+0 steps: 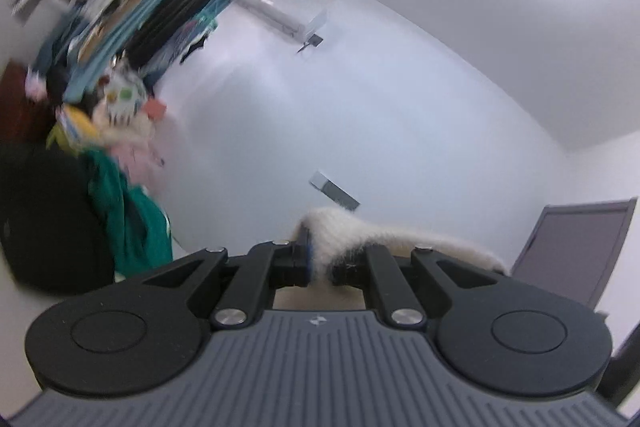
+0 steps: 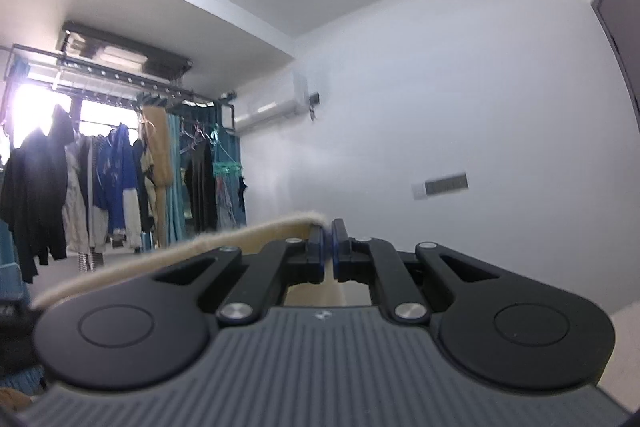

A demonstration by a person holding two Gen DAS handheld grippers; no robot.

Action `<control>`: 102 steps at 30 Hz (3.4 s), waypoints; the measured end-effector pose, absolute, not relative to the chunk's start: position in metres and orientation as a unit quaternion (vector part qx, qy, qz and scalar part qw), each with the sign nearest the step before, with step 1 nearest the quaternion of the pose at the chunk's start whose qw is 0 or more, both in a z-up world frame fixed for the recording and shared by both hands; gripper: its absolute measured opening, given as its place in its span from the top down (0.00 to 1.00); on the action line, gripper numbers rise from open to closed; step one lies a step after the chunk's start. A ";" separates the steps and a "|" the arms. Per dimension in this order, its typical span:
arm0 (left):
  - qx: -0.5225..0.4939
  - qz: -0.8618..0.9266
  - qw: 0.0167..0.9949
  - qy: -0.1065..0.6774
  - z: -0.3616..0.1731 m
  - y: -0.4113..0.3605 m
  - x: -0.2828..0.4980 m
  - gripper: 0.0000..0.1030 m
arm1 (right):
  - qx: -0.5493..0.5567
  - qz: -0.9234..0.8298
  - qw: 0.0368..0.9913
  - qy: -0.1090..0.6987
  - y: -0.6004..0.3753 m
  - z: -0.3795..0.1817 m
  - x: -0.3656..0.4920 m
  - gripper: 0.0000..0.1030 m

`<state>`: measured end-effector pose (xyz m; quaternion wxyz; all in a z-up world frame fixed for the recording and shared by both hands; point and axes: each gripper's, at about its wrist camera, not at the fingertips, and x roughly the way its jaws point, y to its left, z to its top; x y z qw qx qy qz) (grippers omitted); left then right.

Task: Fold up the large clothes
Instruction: 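Lift the sweater with both tools and shake it out in the air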

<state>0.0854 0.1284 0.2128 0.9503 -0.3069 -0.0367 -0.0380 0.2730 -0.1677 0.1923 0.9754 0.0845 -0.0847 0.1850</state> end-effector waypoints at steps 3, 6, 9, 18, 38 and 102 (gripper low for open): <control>-0.291 -0.036 0.956 -0.036 0.288 0.132 0.079 0.93 | 0.072 0.176 0.979 -0.072 -0.161 0.236 0.268 0.95; -0.268 -0.032 0.962 -0.048 0.351 0.130 0.065 0.93 | 0.078 0.170 0.979 -0.076 -0.158 0.272 0.257 0.95; -0.249 -0.035 0.966 -0.065 0.415 0.128 0.051 0.93 | 0.080 0.167 0.978 -0.098 -0.158 0.304 0.235 0.95; -0.216 -0.061 0.971 -0.086 0.530 0.116 0.003 0.93 | 0.059 0.168 0.974 -0.140 -0.164 0.355 0.175 0.95; -0.092 -0.079 0.991 0.058 0.238 0.059 0.186 0.93 | 0.195 0.307 0.906 0.216 -0.159 0.031 0.367 0.94; -0.169 -0.060 0.979 0.096 0.217 0.061 0.348 0.93 | 0.045 0.123 0.985 0.114 -0.172 0.136 0.432 0.88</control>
